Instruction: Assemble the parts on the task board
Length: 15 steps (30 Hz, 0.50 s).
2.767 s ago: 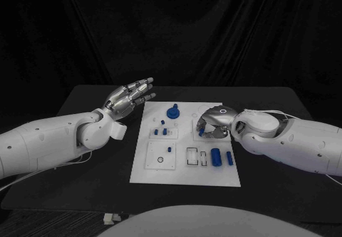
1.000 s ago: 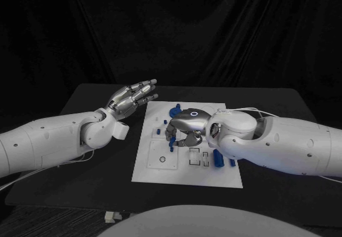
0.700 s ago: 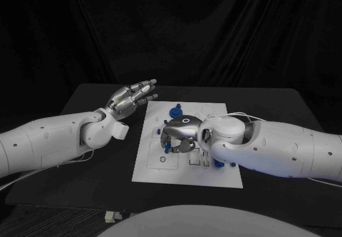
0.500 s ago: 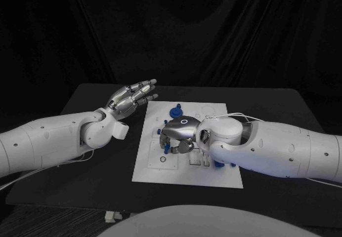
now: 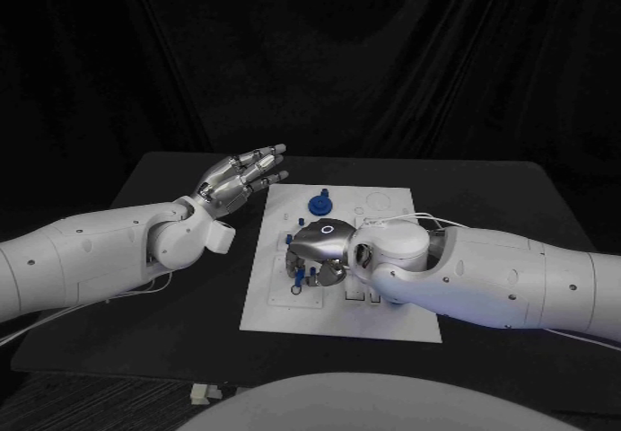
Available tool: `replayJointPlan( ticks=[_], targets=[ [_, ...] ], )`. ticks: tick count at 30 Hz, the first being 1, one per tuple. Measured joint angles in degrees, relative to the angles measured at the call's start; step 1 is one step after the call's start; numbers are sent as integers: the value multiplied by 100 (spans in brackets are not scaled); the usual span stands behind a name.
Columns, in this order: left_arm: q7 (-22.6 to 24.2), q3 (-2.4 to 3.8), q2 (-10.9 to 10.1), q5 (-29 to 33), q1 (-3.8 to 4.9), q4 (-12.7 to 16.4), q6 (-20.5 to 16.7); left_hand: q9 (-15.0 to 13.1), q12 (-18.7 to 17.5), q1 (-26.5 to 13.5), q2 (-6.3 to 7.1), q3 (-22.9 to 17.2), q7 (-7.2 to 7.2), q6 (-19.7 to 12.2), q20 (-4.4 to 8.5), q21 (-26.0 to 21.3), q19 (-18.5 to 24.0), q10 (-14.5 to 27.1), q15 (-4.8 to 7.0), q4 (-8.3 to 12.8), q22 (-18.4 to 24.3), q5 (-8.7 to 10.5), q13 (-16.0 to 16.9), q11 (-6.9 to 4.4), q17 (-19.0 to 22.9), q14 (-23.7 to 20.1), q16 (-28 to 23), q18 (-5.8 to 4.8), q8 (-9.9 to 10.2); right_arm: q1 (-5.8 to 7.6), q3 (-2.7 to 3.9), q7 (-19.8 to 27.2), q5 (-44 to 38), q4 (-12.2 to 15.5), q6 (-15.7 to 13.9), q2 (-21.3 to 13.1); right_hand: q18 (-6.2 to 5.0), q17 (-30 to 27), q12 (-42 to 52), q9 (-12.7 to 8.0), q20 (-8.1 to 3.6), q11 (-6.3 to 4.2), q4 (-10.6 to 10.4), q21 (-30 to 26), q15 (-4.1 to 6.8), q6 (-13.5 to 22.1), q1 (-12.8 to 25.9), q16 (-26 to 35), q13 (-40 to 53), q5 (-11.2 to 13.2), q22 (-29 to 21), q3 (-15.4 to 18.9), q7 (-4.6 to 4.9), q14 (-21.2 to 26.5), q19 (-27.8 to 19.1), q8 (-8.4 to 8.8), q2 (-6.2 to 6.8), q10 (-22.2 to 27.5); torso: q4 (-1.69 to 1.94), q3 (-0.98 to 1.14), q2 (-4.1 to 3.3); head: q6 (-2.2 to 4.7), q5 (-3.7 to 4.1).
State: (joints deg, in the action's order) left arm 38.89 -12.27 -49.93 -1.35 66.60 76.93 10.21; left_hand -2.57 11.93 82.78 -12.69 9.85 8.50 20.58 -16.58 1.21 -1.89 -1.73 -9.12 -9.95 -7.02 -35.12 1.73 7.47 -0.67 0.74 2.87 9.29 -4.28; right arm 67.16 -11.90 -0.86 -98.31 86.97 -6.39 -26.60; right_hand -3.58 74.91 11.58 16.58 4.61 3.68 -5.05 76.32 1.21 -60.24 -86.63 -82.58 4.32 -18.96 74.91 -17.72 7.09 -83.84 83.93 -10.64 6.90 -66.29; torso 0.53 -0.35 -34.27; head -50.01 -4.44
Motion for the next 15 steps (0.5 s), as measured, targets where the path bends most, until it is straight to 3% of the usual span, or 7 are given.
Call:
replayJointPlan(
  ticks=[15],
  targets=[
    [0,0,2,-1,-3,-7,10,0,0,0,0,0,21,21,0,0,0,0,0,0,0,0,-1,0,1,0,0,1,0,-52,6,9,-21,-61,2,82,0,0,-1,3,0,20,0,0,0,5,8,0,8,20,0,0,-3,0,0,13,8,-20,5,-1,2,0,-2]
  ],
)
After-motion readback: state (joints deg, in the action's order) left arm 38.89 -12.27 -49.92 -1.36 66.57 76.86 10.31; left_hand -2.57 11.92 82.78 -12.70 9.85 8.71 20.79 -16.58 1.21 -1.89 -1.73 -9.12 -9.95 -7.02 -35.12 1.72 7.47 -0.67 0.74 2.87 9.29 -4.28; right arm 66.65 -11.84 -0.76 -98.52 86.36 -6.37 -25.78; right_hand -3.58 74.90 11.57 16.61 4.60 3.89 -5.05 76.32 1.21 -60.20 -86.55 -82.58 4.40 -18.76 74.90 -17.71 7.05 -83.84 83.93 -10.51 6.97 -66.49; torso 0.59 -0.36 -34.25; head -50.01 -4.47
